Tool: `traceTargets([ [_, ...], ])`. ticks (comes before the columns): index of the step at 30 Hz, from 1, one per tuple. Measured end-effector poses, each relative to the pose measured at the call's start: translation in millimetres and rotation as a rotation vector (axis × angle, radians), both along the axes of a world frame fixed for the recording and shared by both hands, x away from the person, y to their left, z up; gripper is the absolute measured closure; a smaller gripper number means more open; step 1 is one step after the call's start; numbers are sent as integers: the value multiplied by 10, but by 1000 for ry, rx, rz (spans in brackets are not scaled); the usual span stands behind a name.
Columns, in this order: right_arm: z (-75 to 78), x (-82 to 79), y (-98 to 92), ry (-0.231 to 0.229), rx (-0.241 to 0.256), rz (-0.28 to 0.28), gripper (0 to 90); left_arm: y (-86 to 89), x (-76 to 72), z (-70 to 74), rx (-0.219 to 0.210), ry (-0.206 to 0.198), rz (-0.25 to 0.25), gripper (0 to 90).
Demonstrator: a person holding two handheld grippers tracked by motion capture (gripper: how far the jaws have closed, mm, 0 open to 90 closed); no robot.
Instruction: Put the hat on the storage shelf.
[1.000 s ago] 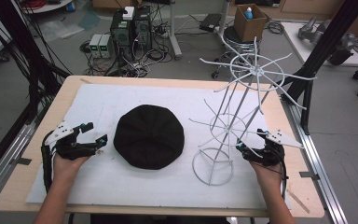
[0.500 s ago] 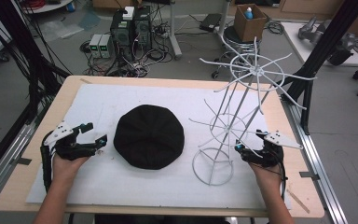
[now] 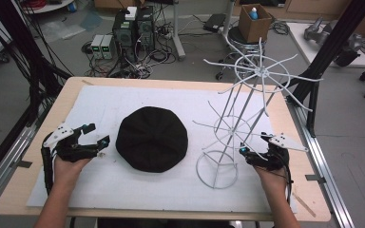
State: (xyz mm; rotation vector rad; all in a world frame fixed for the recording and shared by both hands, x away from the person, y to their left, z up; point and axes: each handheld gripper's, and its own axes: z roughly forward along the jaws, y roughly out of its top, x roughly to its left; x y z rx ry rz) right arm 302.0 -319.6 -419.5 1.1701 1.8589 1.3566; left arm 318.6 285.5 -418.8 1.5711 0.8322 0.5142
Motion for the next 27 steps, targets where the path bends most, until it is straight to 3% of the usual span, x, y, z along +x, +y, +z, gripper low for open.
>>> traceTargets([
  [13,16,-30,-17,-1,11,-11,32,-178,25,244,1,-13,-54,140],
  [20,18,-35,-49,0,20,-19,32,-425,91,395,24,-19,-109,139],
  [27,4,-14,-55,10,24,-12,32,-681,162,492,73,-16,-162,138],
])
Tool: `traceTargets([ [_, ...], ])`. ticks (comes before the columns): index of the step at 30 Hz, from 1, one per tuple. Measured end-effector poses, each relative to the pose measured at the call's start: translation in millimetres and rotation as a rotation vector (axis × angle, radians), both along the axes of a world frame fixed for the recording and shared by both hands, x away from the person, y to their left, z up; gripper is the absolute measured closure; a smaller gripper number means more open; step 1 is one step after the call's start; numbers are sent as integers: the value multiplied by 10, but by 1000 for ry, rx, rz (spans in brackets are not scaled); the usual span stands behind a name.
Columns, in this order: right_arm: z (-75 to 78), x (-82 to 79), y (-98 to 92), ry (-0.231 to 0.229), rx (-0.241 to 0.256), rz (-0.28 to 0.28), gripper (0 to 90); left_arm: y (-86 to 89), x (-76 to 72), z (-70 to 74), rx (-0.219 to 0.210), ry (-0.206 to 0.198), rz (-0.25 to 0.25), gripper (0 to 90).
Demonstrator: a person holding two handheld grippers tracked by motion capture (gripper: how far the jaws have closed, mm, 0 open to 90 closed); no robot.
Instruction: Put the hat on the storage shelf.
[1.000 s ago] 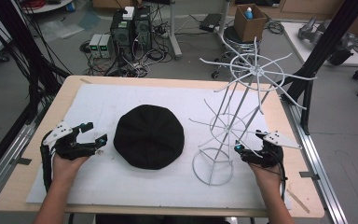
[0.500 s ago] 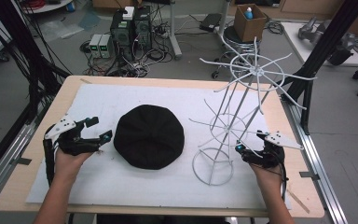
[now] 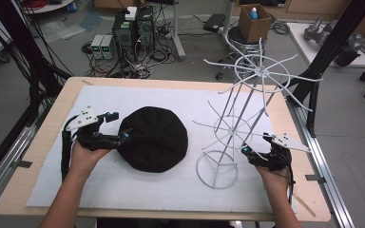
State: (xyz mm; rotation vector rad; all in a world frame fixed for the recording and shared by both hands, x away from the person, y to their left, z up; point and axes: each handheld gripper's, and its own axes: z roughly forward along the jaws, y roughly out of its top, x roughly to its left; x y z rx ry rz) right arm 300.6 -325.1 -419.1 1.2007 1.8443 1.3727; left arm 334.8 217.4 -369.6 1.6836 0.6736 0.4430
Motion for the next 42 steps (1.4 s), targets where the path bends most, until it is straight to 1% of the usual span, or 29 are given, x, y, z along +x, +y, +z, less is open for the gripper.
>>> traceTargets([
  [2,-1,0,0,2,0,0,32,-99,23,22,16,-2,-19,138],
  [3,-1,1,1,1,0,1,32,-99,23,22,16,-2,-19,138],
  [4,-4,1,4,4,-1,1,32,-177,39,30,28,3,-32,138],
  [5,-5,5,5,1,-3,2,32,-216,49,34,36,3,-43,138],
  [6,-6,8,9,2,-2,3,32,-216,49,34,36,3,-43,138],
  [7,-8,12,14,4,-3,4,32,-308,64,43,52,12,-62,138],
  [9,-11,19,19,4,-5,6,32,-338,69,45,55,15,-69,138],
  [10,-13,19,21,8,-5,8,32,-377,77,45,64,16,-78,138],
  [11,-17,28,19,1,-8,7,32,-416,81,45,73,18,-85,138],
  [13,-17,29,16,3,-10,8,33,-535,108,9,93,34,-99,138],
  [15,-16,27,13,1,-9,9,32,-562,114,-5,99,39,-100,138],
  [17,-15,21,16,6,-6,8,32,-667,139,-64,143,63,-107,138],
  [18,-16,25,17,3,-7,9,32,-667,139,-64,143,63,-107,138],
  [20,-17,27,24,4,-8,10,32,-736,149,-97,171,63,-104,139],
  [22,-20,34,27,4,-10,13,32,-754,155,-107,175,66,-107,138],
  [24,-25,44,26,3,-12,12,32,-786,167,-133,187,79,-107,138],
  [25,-27,45,25,5,-13,14,32,-813,181,-161,215,82,-108,138],
  [27,-26,38,30,13,-11,15,32,-838,188,-183,237,85,-104,138],
  [28,-26,37,30,10,-12,15,32,-838,188,-183,237,85,-104,138],
  [30,-24,32,34,14,-9,16,32,-867,191,-204,258,84,-93,138],
  [31,-26,33,37,16,-11,16,32,-901,200,-228,289,86,-89,138],
  [32,-29,39,39,10,-17,18,32,-917,200,-237,296,89,-86,141],
  [33,-29,36,44,14,-16,19,32,-917,200,-237,296,89,-86,147],
  [35,-29,41,47,9,-20,21,33,-946,209,-265,326,96,-78,160],
  [38,-34,47,55,9,-25,25,33,-961,218,-291,334,102,-75,232],
  [39,-34,44,56,15,-24,26,33,-955,226,-302,334,112,-82,265],
  [42,-30,36,55,17,-22,21,33,-949,225,-308,342,115,-89,439],
])
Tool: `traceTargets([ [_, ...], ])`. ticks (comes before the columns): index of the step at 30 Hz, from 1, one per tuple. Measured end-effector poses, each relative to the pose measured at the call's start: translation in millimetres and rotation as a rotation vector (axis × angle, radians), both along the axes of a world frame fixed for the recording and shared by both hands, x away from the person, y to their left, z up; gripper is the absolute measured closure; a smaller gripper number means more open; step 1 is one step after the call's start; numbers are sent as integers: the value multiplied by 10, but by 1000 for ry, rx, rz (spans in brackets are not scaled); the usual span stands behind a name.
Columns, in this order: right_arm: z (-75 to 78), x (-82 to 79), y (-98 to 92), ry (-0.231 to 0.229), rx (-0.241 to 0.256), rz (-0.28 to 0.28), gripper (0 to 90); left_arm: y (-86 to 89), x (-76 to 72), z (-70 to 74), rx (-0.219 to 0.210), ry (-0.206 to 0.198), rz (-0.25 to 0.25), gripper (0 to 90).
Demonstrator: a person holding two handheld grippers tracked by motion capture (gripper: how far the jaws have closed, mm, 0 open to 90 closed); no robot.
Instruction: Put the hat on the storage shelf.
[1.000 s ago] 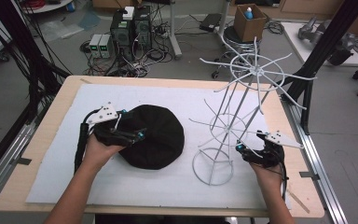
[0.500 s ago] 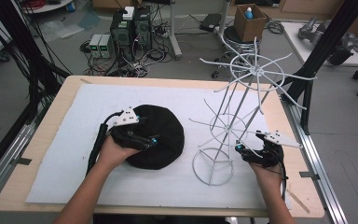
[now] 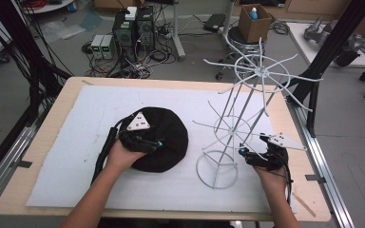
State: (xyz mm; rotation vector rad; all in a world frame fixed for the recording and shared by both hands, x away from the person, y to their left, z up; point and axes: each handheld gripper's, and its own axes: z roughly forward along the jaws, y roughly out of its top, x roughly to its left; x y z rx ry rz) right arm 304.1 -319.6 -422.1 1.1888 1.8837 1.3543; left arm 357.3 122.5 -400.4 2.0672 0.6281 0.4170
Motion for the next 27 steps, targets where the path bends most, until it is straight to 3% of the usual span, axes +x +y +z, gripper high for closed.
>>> traceTargets([
  [3,-5,3,3,2,-4,5,32,-15,-13,-17,8,-17,-8,553],
  [8,-7,7,12,2,-5,6,33,-19,-27,-14,16,-39,-33,638],
  [16,-11,5,11,6,-12,9,33,58,-16,5,-38,-36,-63,712],
  [17,-12,7,11,6,-13,11,33,88,-19,26,-62,-37,-69,716],
  [24,-23,19,16,12,-16,11,33,181,-31,121,-103,-45,-85,727],
  [27,-22,18,15,8,-16,11,33,253,-29,202,-146,-39,-93,728],
])
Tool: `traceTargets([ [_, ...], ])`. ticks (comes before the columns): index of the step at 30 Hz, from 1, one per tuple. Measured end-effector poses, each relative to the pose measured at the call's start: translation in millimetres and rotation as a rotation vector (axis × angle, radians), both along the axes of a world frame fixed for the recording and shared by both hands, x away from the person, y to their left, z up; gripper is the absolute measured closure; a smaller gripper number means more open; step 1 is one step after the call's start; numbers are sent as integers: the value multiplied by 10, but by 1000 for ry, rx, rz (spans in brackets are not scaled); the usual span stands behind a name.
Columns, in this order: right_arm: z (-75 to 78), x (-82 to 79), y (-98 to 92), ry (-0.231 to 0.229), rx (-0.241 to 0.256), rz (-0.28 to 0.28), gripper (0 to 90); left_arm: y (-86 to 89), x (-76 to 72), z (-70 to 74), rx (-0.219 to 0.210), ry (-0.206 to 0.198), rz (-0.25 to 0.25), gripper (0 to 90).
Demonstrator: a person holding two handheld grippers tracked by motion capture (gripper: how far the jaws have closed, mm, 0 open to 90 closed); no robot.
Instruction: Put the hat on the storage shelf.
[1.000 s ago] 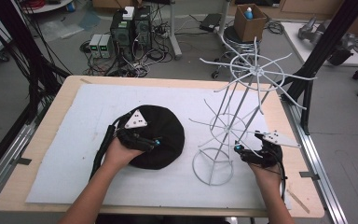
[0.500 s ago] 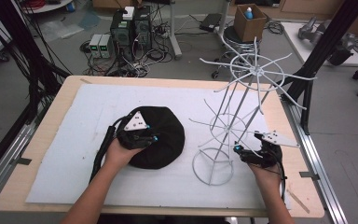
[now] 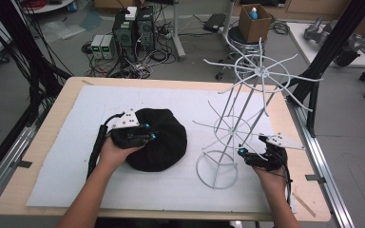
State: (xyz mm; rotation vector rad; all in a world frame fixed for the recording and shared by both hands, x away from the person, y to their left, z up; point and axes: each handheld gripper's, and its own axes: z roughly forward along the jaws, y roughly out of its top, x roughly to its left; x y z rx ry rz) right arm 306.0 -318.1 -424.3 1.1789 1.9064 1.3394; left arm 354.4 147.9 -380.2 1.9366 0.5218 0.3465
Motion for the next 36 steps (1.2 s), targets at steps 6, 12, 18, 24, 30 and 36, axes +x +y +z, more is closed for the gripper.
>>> traceTargets([
  [6,-4,2,11,6,-1,3,33,71,-21,154,-8,-27,-12,728],
  [12,-7,4,9,10,-3,3,33,183,-24,278,-70,-29,-18,728],
  [18,-6,3,10,9,-4,4,33,296,-42,450,-134,-44,-37,727],
  [24,-8,4,11,12,-3,4,33,329,-49,578,-173,-58,-60,727],
  [30,-7,4,8,11,-1,3,33,330,-49,761,-197,-81,-96,726],
  [36,-8,4,7,13,-2,1,33,338,-25,896,-219,-86,-115,726],
])
